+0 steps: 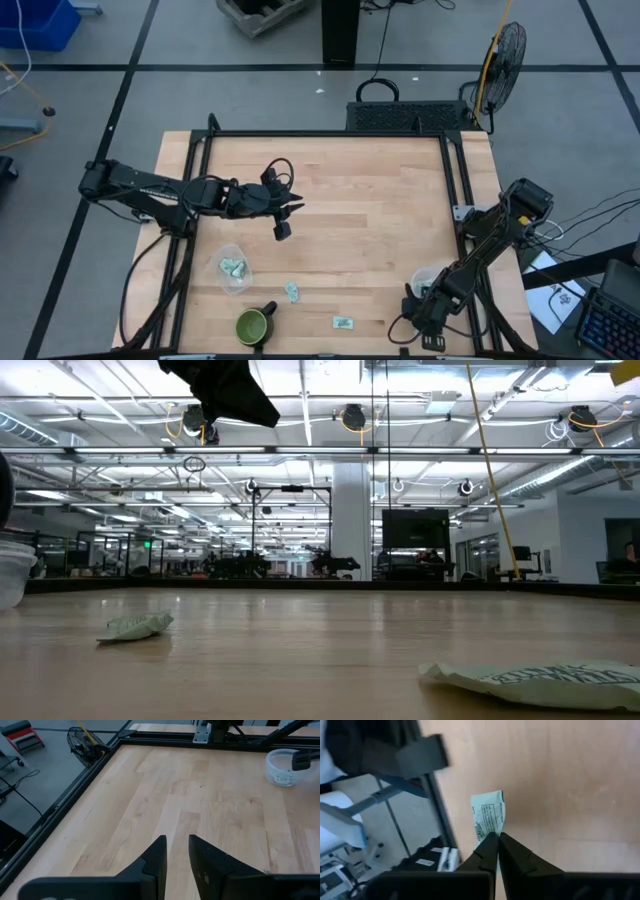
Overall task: Pick and place items into bin
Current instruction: Put the green stevia packet into the right transparent bin
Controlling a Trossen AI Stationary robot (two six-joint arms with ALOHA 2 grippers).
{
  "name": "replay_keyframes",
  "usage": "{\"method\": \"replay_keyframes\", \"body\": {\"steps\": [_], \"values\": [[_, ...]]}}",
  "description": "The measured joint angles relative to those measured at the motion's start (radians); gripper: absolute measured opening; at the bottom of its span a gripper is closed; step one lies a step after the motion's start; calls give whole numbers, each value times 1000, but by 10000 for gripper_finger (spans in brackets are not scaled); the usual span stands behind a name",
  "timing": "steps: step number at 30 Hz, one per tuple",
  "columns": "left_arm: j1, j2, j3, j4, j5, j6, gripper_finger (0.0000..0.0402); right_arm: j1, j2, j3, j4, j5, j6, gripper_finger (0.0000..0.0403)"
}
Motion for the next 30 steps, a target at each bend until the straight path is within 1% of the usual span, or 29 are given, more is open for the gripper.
{"method": "replay_keyframes", "body": {"steps": [3, 7, 9, 11, 17, 19, 23, 26, 30], "values": [[0, 0, 0, 2, 0, 0, 88, 0, -42, 0, -1, 19, -6, 2], [0, 0, 0, 3, 0, 0, 88, 0, -116, 0, -50, 121, -19, 1], [0, 0, 0, 3, 0, 0, 88, 0, -161, 0, -102, 167, -20, 1], [0, 0, 0, 3, 0, 0, 88, 0, -207, 0, -188, 195, -17, 1], [0, 0, 0, 4, 0, 0, 88, 0, -353, 0, -477, 230, 27, 0], [0, 0, 0, 5, 0, 0, 88, 1, -397, 0, -568, 272, 5, 0], [0, 0, 0, 4, -1, 19, 88, 0, -458, 0, -695, 410, -22, 0], [0, 0, 0, 4, -1, 20, 88, -1, -473, -16, -673, 426, -22, 0], [0, 0, 0, 4, -1, 32, 88, -1, -463, -102, -527, 393, -22, 0]]}}
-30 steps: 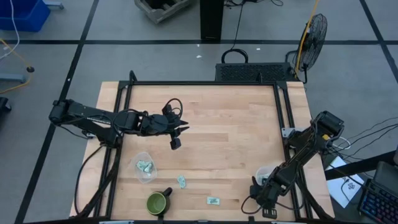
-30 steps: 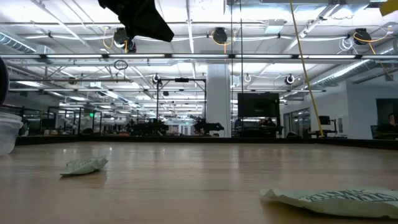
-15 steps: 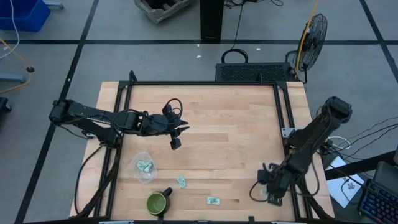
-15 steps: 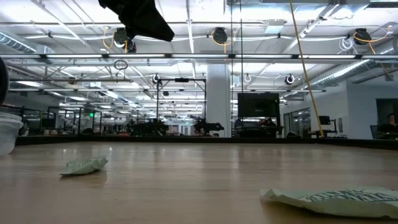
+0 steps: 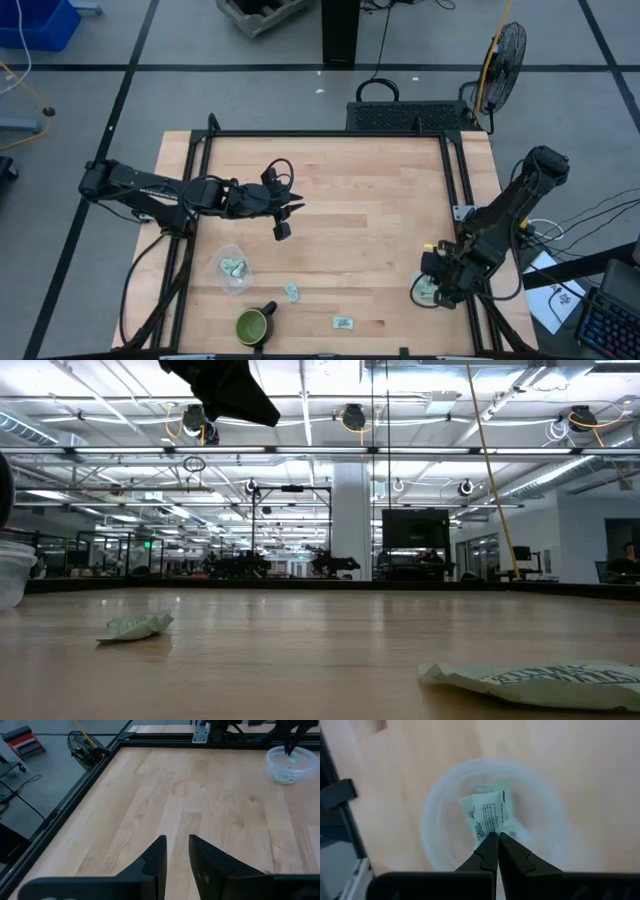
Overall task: Pick and place items into bin
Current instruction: Put the green stevia packet into the right transparent bin, then put the green stevia packet into the left transparent bin
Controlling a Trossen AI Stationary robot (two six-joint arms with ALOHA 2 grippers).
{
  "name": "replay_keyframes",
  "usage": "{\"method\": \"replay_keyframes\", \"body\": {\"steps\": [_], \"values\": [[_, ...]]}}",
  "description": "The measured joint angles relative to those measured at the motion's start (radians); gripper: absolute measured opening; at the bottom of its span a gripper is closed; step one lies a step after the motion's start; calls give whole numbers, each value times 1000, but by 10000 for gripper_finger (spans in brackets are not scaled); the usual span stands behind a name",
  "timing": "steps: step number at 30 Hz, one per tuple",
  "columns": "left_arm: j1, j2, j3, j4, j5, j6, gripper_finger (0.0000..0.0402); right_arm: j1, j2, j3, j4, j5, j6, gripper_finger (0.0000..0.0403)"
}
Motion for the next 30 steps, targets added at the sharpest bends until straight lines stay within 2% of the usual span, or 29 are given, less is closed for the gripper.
{"method": "replay_keyframes", "body": {"steps": [3, 6, 14, 26, 30], "values": [[0, 0, 0, 0, -1, 26, 88, -11, 5, -71, 82, -49, 7, 0], [0, 0, 0, 0, -1, 42, 88, -36, 4, -98, 77, -91, 21, 0], [0, 0, 0, 0, -1, 17, 88, -91, 4, -113, 78, -101, 5, 2], [0, 0, 0, 0, -1, 17, 88, -138, 4, -113, 78, -106, -96, 84], [0, 0, 0, 0, -1, 15, 88, -150, -1, -113, 78, -133, -107, 94]]}}
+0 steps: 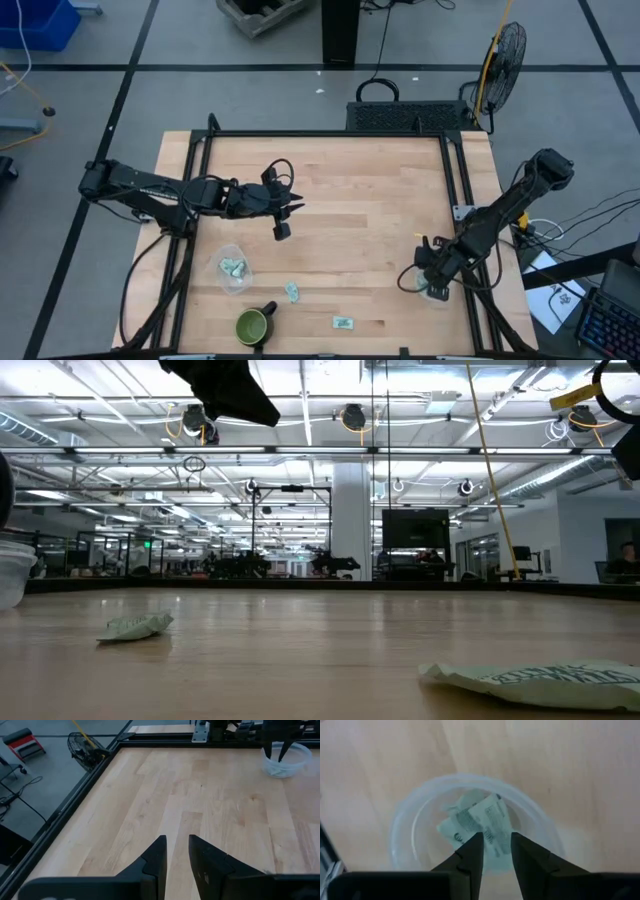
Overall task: Pick and place items into bin
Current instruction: Put the green stevia packet into the left transparent bin
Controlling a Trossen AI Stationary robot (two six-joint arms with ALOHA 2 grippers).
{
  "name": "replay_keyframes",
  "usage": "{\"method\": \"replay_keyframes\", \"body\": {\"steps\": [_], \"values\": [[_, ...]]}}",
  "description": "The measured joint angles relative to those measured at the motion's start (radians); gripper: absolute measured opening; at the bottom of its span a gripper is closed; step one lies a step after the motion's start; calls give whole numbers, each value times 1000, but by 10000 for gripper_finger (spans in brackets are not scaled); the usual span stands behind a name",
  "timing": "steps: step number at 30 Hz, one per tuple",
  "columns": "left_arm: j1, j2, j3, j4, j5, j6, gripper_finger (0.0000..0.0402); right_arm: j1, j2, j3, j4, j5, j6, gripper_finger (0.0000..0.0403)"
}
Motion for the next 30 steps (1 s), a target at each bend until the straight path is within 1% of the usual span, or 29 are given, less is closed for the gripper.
{"method": "replay_keyframes", "body": {"steps": [2, 6, 9, 11, 13, 14, 16, 19, 21, 23, 25, 26, 30], "values": [[0, 0, 0, 0, 0, 0, 88, 0, -9, 1, 0, -21, -7, 90], [0, 0, 0, -3, 11, -14, 88, 0, -49, 19, 3, -22, -15, 79], [0, 0, 0, -16, 102, -78, 88, 0, -90, 41, 7, -10, -21, 71], [0, 0, 0, -32, 197, -135, 88, 0, -121, 54, 25, 38, -53, 65], [-5, 16, 1, -53, 292, -187, 88, 0, -152, 59, 73, 101, -131, 60], [-11, 23, 1, -72, 329, -201, 88, -1, -169, 59, 99, 141, -191, 57], [-24, 46, 0, -124, 388, -209, 88, 0, -196, 59, 168, 257, -334, 53], [-43, 105, 2, -168, 442, -208, 88, -1, -223, 58, 309, 480, -603, 50], [-63, 159, 0, -203, 448, -208, 88, -1, -231, 48, 453, 614, -811, 50], [-85, 217, 0, -198, 448, -205, 88, -1, -231, 26, 602, 705, -1016, 50], [-106, 271, 0, -202, 457, -206, 88, -4, -228, -4, 756, 741, -1209, 50], [-117, 300, 0, -186, 470, -210, 88, -8, -228, -22, 826, 740, -1298, 50], [-158, 381, 0, -174, 545, -232, 88, -23, -228, -129, 1110, 737, -1559, 50]]}}
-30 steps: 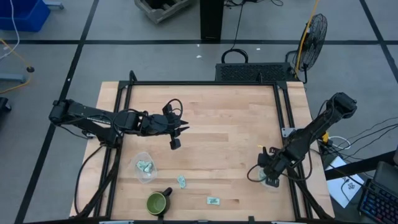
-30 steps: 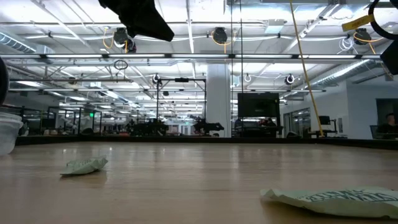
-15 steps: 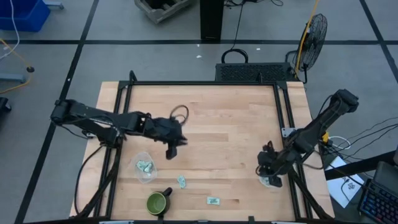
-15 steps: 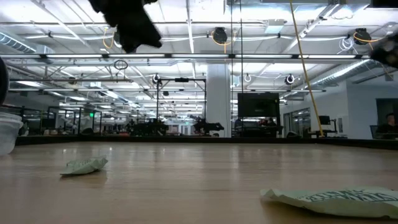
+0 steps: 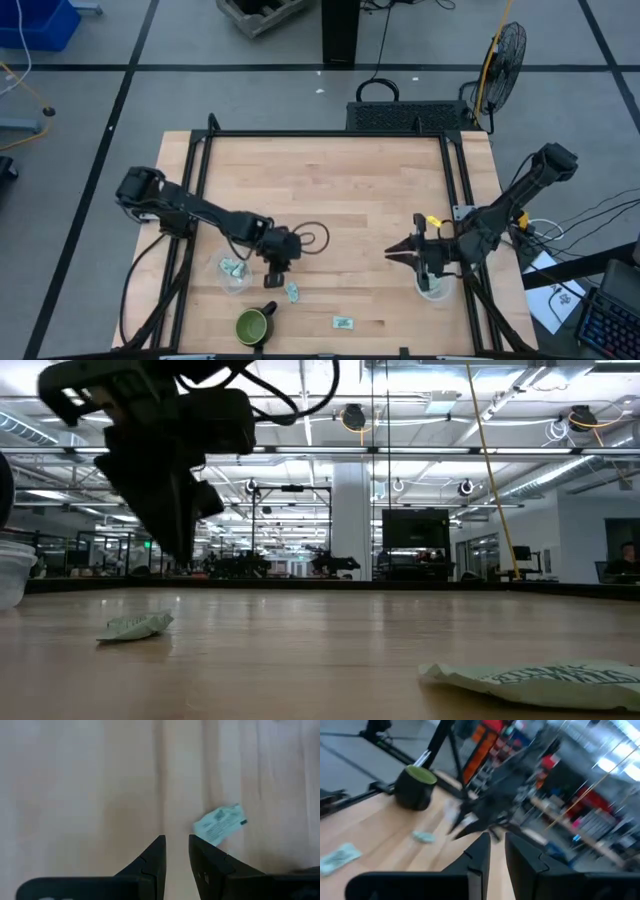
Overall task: Pick and place items into bin
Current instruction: Put the green stevia packet into the left transparent bin
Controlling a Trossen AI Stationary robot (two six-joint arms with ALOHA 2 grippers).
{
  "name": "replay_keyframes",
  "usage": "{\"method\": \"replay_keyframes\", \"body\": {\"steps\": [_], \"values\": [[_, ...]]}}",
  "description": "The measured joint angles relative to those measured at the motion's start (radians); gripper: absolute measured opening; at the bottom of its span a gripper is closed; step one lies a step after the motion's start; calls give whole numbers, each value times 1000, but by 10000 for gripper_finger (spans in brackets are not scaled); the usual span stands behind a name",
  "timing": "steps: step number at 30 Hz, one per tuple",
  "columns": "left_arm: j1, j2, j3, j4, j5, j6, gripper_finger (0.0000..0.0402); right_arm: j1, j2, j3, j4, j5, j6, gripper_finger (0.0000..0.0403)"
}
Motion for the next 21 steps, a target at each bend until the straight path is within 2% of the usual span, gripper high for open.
{"method": "replay_keyframes", "body": {"steps": [3, 8, 13, 21], "values": [[-28, 32, 0, -11, 17, 8, 88, -13, -2, -79, 176, 0, -75, 50], [-55, 40, 0, 13, 19, 20, 88, -33, -16, -159, 370, 0, -199, 50], [-74, 40, 0, 80, 14, 24, 88, -61, -37, -171, 431, 1, -270, 50], [-75, 40, 0, 87, -38, 26, 88, -133, -38, -171, 456, -2, -338, 50]]}}
